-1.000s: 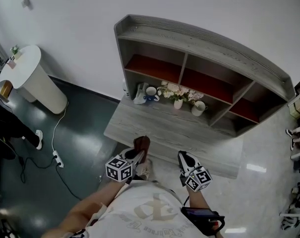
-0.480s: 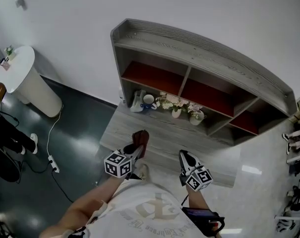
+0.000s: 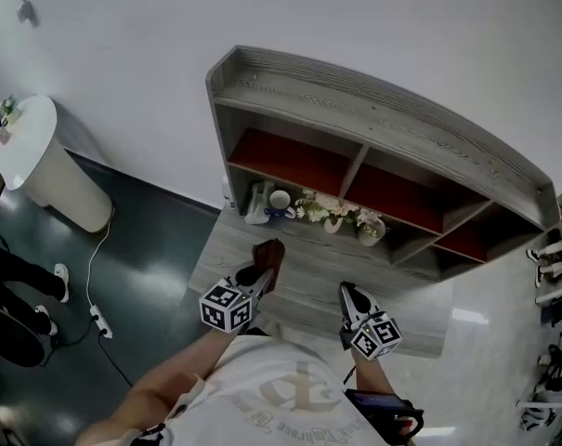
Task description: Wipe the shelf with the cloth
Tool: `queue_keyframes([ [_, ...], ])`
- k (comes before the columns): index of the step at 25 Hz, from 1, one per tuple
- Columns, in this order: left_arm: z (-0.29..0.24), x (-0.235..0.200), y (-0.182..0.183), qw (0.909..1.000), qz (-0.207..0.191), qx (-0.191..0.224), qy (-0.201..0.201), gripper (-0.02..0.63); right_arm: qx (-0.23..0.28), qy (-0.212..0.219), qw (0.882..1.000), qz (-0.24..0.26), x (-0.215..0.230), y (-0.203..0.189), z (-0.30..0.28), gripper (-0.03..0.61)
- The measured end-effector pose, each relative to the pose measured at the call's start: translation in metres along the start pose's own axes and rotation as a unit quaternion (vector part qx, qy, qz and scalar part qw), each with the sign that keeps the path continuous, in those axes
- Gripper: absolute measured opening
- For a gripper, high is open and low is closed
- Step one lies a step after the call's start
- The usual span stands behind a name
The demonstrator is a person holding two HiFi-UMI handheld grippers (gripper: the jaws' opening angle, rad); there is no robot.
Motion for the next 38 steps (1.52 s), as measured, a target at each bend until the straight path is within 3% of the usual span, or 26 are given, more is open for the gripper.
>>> queue_keyframes([
  [8,-0.003,-0.051,0.045,0.9988,-0.025,0.011,0.040,0.067,0.008,-0.012,1.000,0.016,-0.007,0.016,-0.033,0.006],
  [16,-0.014,-0.092,0.097,0.9979,-0.027,0.037,0.045,0.067,0.012,-0.013,0.999,0.026,-0.014,0.024,-0.064,0.006],
  [22,-0.035,-0.118,0.142,0.9941,-0.051,0.036,0.089,0.067,0.008,-0.016,1.000,0.023,-0.011,0.022,-0.072,0.006],
  [27,-0.057,-0.120,0.183,0.9846,-0.114,0.011,0.132,0.066,0.007,-0.018,1.000,0.011,-0.005,0.017,-0.075,0.006],
  [32,-0.089,-0.131,0.207,0.9670,-0.171,0.003,0.189,0.066,0.010,-0.012,1.000,0.006,-0.004,0.016,-0.080,0.006],
  [38,-0.121,-0.147,0.208,0.9537,-0.168,-0.056,0.243,0.067,0.014,-0.021,1.000,-0.006,0.000,0.008,-0.071,0.006],
])
Point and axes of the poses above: the fingertips, and each gripper's own axes: z backward along the fingers, x to its right, y out of its top, the point moved 8 cm from there along z, backward along the fingers, and after that the axes turned 5 degrees about -z, right-handed, at the moved point
